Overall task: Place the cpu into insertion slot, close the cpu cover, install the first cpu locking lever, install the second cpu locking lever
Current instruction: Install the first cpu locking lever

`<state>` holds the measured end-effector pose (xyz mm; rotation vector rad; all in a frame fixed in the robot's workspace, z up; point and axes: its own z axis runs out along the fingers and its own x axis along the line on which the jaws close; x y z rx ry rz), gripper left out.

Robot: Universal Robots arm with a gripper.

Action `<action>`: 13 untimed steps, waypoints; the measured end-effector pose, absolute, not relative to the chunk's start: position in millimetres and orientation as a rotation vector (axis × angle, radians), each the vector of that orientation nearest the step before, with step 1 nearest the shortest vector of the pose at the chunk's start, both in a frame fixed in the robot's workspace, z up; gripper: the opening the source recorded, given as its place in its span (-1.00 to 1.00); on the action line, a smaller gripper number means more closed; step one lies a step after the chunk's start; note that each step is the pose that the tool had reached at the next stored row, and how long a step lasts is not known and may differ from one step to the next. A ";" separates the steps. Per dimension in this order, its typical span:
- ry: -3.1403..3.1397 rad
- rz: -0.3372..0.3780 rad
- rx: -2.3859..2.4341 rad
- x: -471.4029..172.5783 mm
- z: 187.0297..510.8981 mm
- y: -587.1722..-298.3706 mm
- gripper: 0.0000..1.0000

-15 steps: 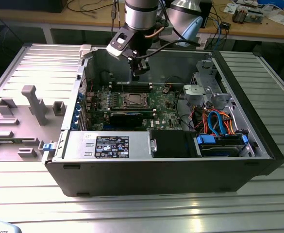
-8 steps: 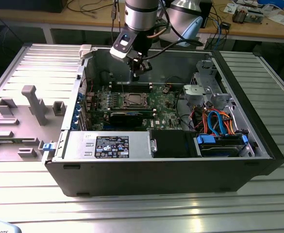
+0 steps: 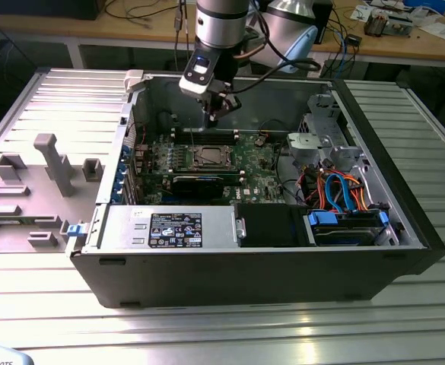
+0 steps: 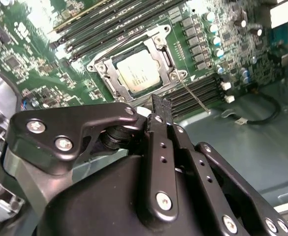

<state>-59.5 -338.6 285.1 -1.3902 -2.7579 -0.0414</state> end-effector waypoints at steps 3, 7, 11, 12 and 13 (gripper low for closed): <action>-2.801 -0.038 -1.300 -59.5 285.1 -338.6 -0.79; -2.875 -0.032 -1.125 -59.5 284.9 -338.6 -0.79; -2.925 -0.028 -0.984 -59.4 284.5 -338.6 -0.79; -2.934 -0.027 -0.957 -59.5 284.4 -338.6 -0.79; -2.948 -0.026 -0.912 -59.4 284.1 -338.6 -0.79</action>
